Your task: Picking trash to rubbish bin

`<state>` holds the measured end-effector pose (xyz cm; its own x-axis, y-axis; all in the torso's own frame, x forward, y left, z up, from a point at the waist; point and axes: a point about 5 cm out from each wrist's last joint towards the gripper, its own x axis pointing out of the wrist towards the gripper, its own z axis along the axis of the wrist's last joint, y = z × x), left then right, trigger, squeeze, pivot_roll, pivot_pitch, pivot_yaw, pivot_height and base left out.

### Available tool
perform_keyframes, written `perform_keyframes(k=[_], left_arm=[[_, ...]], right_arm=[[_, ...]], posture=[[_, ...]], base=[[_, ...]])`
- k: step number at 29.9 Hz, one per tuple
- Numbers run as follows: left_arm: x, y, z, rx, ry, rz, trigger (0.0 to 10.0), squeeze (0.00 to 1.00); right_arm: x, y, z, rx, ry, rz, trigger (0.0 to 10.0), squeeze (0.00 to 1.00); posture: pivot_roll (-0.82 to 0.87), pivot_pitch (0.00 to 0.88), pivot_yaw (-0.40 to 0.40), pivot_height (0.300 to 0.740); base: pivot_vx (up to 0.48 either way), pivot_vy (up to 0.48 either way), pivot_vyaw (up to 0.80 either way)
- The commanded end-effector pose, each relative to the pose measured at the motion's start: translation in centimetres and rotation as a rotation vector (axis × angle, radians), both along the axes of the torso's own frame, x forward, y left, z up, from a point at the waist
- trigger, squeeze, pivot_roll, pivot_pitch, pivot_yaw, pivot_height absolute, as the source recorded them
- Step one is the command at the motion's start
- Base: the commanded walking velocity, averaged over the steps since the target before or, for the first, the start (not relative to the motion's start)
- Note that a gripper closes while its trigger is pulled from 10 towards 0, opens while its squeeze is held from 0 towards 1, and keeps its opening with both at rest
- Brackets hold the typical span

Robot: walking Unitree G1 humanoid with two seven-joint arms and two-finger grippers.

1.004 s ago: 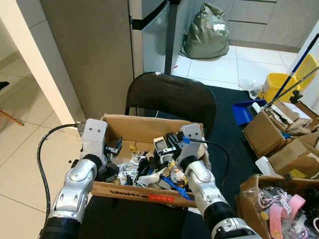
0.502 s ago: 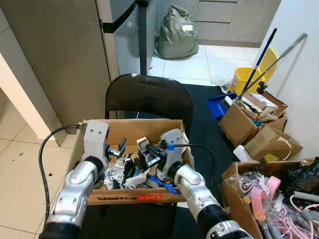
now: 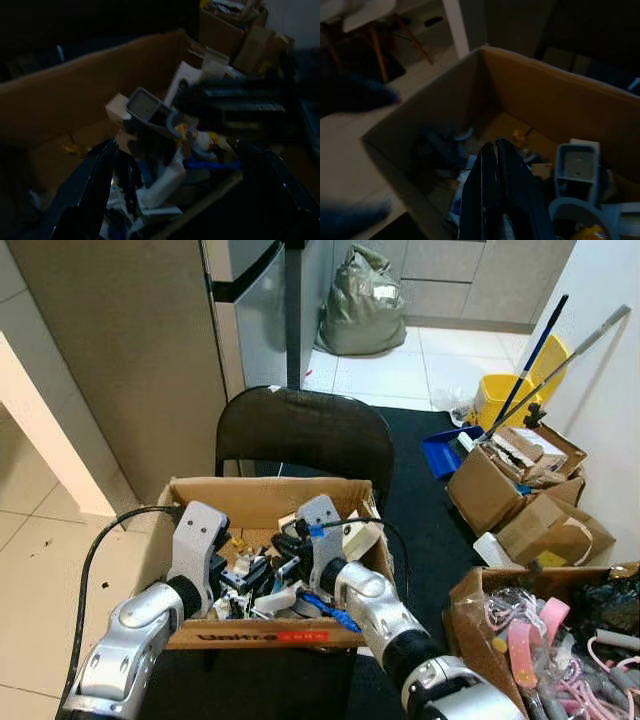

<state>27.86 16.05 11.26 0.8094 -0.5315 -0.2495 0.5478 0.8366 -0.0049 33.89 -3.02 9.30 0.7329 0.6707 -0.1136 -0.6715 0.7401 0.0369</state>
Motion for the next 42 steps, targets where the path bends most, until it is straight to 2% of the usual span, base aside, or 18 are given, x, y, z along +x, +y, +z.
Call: perform_keyframes(k=[1,9,10,13,25,26,29,33,34,35,37,38,39,40,41,42], left_arm=[[-0.7,-0.1,-0.5,0.015,0.041,-0.040,10.0,0.00],[-1.1,-0.3,-0.7,0.022,0.066,-0.069,10.0,0.00],[-1.1,-0.3,-0.6,0.021,0.067,-0.069,10.0,0.00],[-1.1,-0.3,-0.6,0.019,0.068,-0.070,10.0,0.00],[-1.1,-0.5,-0.6,0.020,0.071,-0.077,10.0,0.00],[-1.0,-0.5,-0.6,0.022,0.070,-0.075,10.0,0.00],[-1.0,-0.5,-0.5,0.024,0.067,-0.071,10.0,0.00],[-0.1,0.2,-0.1,0.066,-0.028,0.024,10.0,0.00],[-0.1,0.2,-0.1,0.066,-0.028,0.024,10.0,0.00],[0.6,0.8,0.3,0.081,-0.077,0.104,10.0,0.00],[1.2,1.4,0.9,0.071,-0.111,0.184,10.0,0.00],[1.2,1.4,0.9,0.071,-0.111,0.184,10.0,0.00],[1.5,1.6,1.3,0.066,-0.136,0.219,10.0,0.00],[1.6,1.6,1.5,0.067,-0.147,0.226,10.0,0.00],[1.6,1.6,1.5,0.067,-0.147,0.226,10.0,0.00],[1.9,1.5,1.6,0.096,-0.163,0.245,10.0,0.00]], right_arm=[[-0.2,2.2,0.6,0.044,0.002,0.014,10.0,0.00],[0.2,2.6,1.4,0.090,0.003,0.004,10.0,0.00],[0.2,2.6,1.5,0.125,0.011,0.003,10.0,1.00],[0.2,2.7,1.7,0.164,0.023,0.001,10.0,1.00],[0.1,3.0,1.7,0.209,0.056,0.018,10.0,1.00],[0.2,3.0,1.8,0.209,0.051,0.017,10.0,0.00],[0.4,2.9,2.1,0.221,0.044,0.012,10.0,0.00],[1.6,0.5,2.9,0.145,-0.074,-0.145,10.0,0.00],[1.6,0.5,2.9,0.145,-0.074,-0.145,10.0,0.00],[2.0,-1.2,3.4,0.139,-0.141,-0.227,10.0,0.00],[2.2,-3.5,3.6,0.141,-0.188,-0.329,10.0,0.00],[2.2,-3.5,3.6,0.141,-0.188,-0.329,10.0,0.00],[2.0,-5.7,3.3,0.126,-0.221,-0.417,10.0,0.00],[1.9,-6.7,3.1,0.117,-0.232,-0.453,10.0,0.00],[1.9,-6.7,3.1,0.117,-0.232,-0.453,10.0,0.00],[1.6,-8.1,2.7,0.122,-0.231,-0.516,10.0,0.00]], posture=[[0.10,0.149,-0.003,0.740],[0.10,0.153,-0.005,0.740],[0.10,0.152,-0.004,0.740],[0.10,0.156,-0.003,0.740],[0.09,0.153,-0.003,0.740],[0.09,0.152,-0.004,0.740],[0.10,0.152,-0.004,0.740],[0.09,0.141,-0.007,0.740],[0.09,0.141,-0.007,0.740],[0.09,0.137,-0.008,0.740],[0.08,0.128,0.002,0.740],[0.08,0.128,0.002,0.740],[0.08,0.128,0.002,0.740],[0.08,0.128,0.002,0.740],[0.08,0.128,0.002,0.740],[0.07,0.118,0.012,0.740]], base=[[0.000,0.000,0.00],[0.000,0.000,0.00],[0.000,0.000,0.00],[0.000,0.000,0.00],[0.000,0.000,0.00],[0.000,0.000,0.00],[0.000,0.000,0.00],[0.000,0.000,0.00],[0.000,0.000,0.00],[0.000,0.000,0.00],[0.000,0.000,0.00],[0.000,0.000,0.00],[0.000,0.000,0.00],[0.000,0.000,0.00],[0.000,0.000,0.00],[0.000,0.000,0.00]])
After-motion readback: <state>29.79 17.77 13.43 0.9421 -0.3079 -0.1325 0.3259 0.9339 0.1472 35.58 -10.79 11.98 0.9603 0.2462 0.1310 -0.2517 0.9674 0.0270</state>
